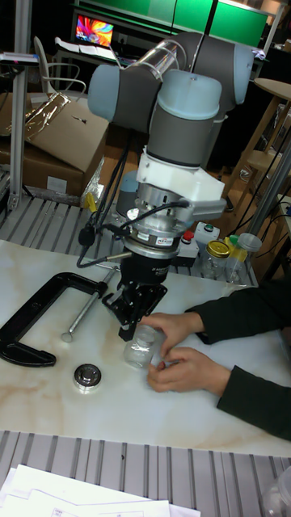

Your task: Unscrew the lid from the jar

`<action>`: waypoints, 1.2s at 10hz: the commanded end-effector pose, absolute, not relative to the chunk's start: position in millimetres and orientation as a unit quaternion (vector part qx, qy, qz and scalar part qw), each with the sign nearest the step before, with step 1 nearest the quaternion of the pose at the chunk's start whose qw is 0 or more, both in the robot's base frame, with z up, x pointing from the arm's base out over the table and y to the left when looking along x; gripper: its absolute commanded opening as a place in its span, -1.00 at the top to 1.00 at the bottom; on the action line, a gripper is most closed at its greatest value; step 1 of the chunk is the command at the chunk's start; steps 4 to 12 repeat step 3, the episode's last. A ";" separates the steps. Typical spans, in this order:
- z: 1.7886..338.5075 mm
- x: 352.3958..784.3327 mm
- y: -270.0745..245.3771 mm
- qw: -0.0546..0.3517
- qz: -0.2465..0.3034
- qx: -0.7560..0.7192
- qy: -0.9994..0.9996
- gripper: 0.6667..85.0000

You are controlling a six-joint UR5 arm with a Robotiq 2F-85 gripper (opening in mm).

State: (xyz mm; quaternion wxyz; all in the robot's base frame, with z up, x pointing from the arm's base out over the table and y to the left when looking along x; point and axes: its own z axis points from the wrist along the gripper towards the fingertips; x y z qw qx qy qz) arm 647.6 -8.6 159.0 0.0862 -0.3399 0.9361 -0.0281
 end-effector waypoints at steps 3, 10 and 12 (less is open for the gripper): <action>159.5 633.8 2.3 0.077 0.003 -0.267 0.961 0.98; 159.5 633.8 2.3 0.077 0.003 -0.267 0.961 0.98; 159.5 633.8 2.3 0.077 0.003 -0.267 0.961 0.98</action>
